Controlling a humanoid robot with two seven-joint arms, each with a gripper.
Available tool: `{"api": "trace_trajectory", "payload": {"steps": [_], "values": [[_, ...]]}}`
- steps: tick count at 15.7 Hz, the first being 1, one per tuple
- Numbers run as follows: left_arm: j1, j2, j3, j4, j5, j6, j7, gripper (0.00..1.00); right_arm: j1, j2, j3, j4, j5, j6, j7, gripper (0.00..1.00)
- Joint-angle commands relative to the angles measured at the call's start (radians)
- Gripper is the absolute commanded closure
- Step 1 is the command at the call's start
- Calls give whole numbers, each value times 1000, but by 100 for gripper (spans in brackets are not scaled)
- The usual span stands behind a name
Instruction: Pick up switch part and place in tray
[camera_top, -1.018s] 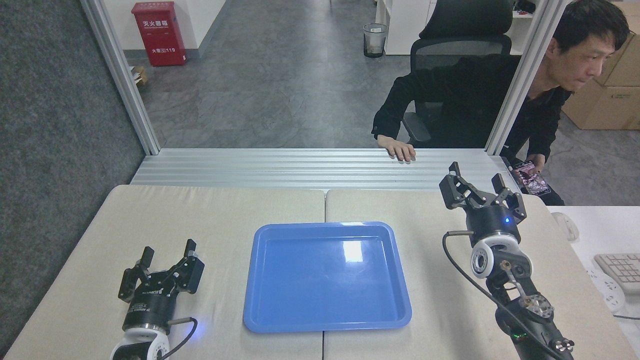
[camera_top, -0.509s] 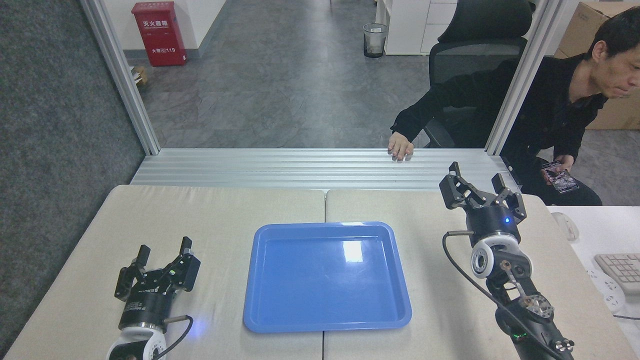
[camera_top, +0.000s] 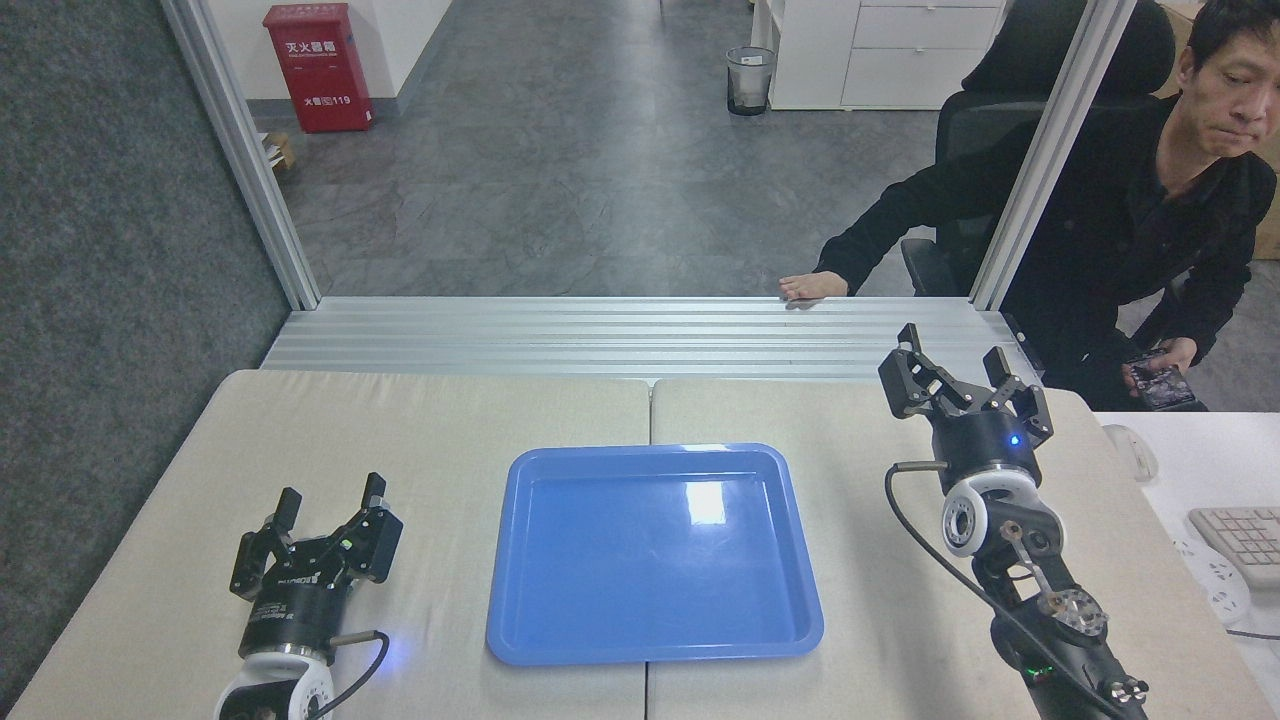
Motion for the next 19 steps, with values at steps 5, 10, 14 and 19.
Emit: {"api": "trace_trajectory", "payload": {"steps": [5,10,14,19], "values": [[-22,10,-10,105,-189,5,59,0,0,0,0,0,0,-1,1,0],[-28,46,-78,136,-210,-18,139,0,0,0,0,0,0,-1,1,0],[-54,57,-127,203,-251,-14,139,0,0,0,0,0,0,-1,-1,0],[-123,89,-128,312,-262,-3,128,0,0,0,0,0,0,-1,1,0]]}}
